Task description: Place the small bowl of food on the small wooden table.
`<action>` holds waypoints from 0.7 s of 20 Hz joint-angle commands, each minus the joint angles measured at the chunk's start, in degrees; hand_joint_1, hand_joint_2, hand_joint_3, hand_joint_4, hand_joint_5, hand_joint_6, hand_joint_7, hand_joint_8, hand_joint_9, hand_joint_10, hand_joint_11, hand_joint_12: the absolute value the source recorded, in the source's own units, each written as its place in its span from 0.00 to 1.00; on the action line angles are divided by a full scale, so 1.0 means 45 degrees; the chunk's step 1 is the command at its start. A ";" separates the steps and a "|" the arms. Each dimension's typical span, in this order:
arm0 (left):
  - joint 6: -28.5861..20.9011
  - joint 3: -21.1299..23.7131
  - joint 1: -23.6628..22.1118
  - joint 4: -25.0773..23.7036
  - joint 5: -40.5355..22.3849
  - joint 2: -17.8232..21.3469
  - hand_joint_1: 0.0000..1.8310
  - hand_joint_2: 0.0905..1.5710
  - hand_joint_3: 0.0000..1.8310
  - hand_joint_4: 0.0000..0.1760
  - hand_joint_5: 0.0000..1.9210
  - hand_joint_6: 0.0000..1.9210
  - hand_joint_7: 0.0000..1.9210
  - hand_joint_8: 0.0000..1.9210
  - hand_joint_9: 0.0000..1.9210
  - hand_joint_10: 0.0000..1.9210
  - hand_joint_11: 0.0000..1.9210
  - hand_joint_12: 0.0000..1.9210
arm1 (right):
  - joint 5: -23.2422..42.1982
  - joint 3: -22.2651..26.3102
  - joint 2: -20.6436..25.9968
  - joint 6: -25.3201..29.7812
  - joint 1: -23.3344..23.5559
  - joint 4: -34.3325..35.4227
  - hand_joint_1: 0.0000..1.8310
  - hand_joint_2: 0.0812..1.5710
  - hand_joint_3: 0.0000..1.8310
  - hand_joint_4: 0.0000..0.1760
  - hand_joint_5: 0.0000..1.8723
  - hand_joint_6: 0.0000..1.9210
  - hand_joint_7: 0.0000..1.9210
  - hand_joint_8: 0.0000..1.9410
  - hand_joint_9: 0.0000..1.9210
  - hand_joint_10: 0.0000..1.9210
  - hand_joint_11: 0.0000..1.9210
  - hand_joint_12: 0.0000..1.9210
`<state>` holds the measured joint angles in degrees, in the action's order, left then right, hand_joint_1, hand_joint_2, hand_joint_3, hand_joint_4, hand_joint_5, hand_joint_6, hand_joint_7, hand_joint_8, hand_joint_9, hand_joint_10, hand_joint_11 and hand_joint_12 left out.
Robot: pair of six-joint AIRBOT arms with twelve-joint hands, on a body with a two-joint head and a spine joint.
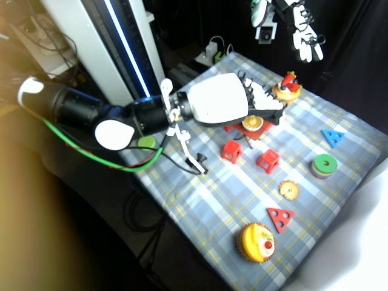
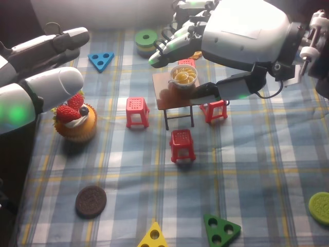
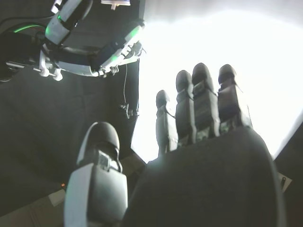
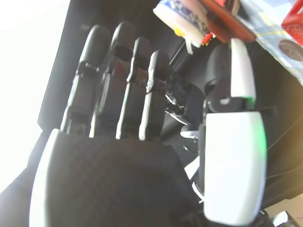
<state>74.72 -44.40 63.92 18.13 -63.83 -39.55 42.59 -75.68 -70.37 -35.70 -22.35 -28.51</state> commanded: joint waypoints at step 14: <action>-0.2334 -0.0036 0.0531 0.0676 -0.6002 0.0019 0.29 0.62 0.00 0.55 0.09 0.00 0.06 0.00 0.05 0.00 0.00 0.17 | 0.9786 0.3209 0.4292 -0.1245 -0.6303 0.7189 0.58 0.65 0.00 0.00 0.20 0.00 0.22 0.01 0.24 0.01 0.03 0.42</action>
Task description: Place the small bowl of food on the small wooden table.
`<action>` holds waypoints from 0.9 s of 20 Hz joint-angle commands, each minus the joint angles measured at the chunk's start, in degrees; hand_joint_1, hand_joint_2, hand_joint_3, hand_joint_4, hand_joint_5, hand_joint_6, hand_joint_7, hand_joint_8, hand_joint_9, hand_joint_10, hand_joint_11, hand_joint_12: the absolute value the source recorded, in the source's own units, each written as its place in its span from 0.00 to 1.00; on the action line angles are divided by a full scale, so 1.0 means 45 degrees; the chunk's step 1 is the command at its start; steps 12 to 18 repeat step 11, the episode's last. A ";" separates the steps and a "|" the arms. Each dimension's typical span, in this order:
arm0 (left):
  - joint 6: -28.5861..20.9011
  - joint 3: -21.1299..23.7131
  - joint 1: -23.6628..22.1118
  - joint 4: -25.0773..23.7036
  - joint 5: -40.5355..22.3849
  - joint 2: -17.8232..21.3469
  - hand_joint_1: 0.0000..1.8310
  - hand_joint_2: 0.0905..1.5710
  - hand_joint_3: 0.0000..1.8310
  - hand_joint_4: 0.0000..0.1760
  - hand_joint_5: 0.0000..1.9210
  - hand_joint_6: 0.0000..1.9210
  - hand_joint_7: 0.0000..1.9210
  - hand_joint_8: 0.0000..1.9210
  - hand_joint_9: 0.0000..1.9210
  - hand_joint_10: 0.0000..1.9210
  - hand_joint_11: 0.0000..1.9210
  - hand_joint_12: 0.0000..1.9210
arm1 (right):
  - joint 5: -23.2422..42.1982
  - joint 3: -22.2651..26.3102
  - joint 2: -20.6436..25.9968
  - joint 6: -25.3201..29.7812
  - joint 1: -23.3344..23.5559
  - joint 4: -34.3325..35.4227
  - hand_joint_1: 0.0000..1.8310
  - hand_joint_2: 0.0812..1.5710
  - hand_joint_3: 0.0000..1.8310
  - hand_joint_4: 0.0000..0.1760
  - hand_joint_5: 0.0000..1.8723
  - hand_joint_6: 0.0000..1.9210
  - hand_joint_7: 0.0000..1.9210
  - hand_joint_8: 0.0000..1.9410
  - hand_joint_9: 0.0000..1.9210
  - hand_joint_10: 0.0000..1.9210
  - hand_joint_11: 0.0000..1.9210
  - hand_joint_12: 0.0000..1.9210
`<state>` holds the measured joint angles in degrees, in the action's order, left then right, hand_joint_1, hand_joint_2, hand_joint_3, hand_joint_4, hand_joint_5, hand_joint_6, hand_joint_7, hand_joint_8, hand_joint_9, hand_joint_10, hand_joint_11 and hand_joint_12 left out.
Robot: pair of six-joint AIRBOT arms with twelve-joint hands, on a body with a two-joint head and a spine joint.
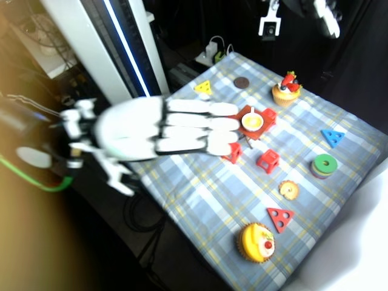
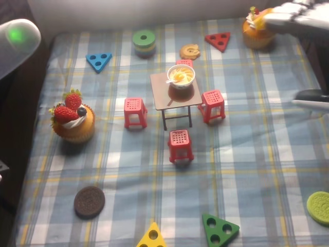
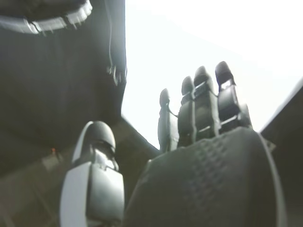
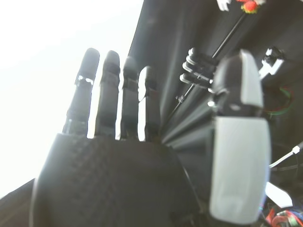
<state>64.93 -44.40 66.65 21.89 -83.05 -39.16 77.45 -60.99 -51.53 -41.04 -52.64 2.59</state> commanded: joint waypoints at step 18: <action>-0.5276 -0.1510 -0.0872 -0.1746 -0.3632 -0.0810 0.12 0.76 0.00 0.00 0.16 0.00 0.16 0.00 0.15 0.00 0.02 0.24 | 0.5237 0.1445 0.0615 -0.1176 -0.0958 0.0303 0.37 0.78 0.00 0.27 0.00 0.00 0.00 0.00 0.00 0.00 0.00 0.00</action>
